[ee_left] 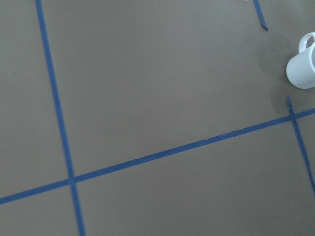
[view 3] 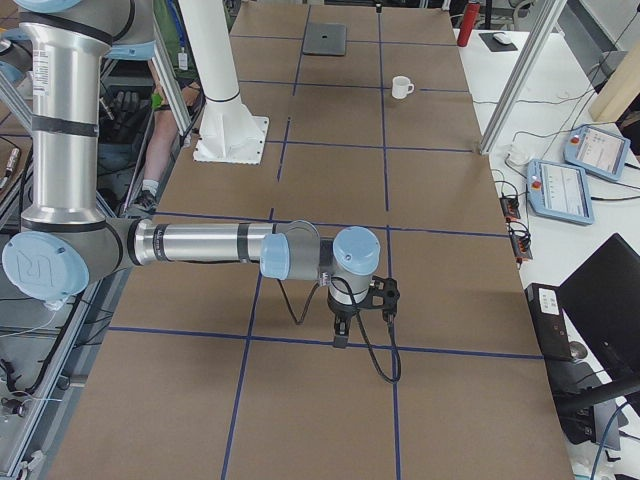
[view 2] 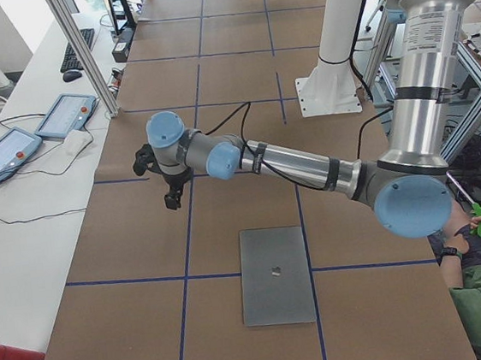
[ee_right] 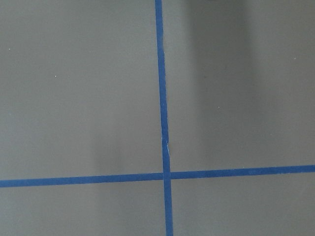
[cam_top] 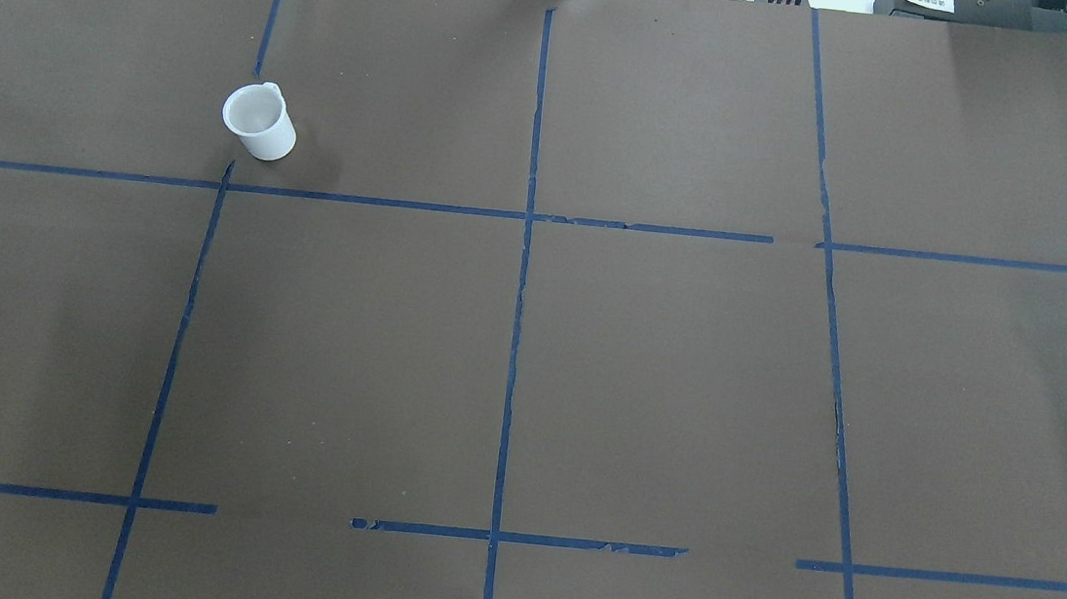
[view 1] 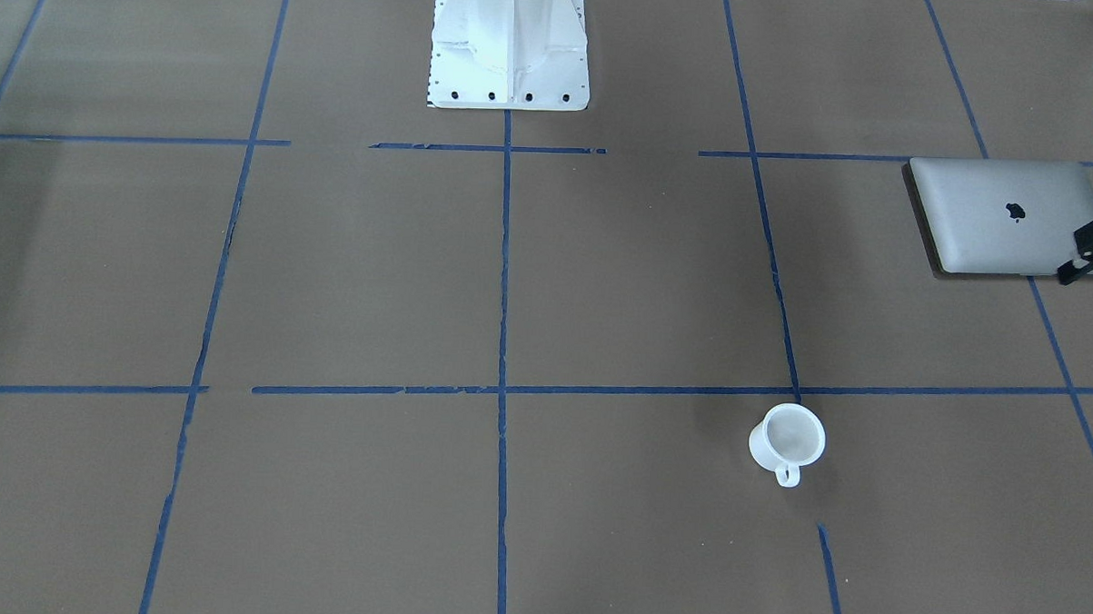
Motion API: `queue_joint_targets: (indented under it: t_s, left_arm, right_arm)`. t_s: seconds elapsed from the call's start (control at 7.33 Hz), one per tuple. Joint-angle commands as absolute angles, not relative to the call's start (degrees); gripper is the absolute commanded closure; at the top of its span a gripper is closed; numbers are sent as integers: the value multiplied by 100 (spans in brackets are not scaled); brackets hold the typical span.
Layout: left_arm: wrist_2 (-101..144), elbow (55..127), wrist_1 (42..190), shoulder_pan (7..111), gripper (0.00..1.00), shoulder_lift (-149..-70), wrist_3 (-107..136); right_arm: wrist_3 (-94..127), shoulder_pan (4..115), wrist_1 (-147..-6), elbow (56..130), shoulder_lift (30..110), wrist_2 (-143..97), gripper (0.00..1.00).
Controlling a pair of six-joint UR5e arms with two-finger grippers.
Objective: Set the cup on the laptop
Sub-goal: 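Move the left gripper toward the white mug on the table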
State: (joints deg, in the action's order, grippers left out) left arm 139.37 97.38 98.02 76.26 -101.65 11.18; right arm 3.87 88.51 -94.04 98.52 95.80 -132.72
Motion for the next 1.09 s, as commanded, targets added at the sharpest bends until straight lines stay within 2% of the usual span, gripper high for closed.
queue_joint_targets:
  t_s: [0.0, 0.27, 0.68, 0.95]
  left_arm:
    - [13966, 9354, 9809, 7102, 0, -11052, 1591]
    - [13887, 9054, 9713, 6734, 0, -11415, 1835]
    - [13474, 7652, 9721, 6504, 0, -12538, 2221]
    - [13229, 7322, 9782, 6338, 0, -12858, 2740]
  right_arm:
    - [387, 8851, -9404, 9853, 9580, -13271, 0]
    - [395, 8851, -9404, 9853, 9580, -13271, 0]
    - [387, 8851, -9404, 9853, 9580, -13271, 0]
    - [387, 8851, -9404, 9853, 9580, -13271, 0]
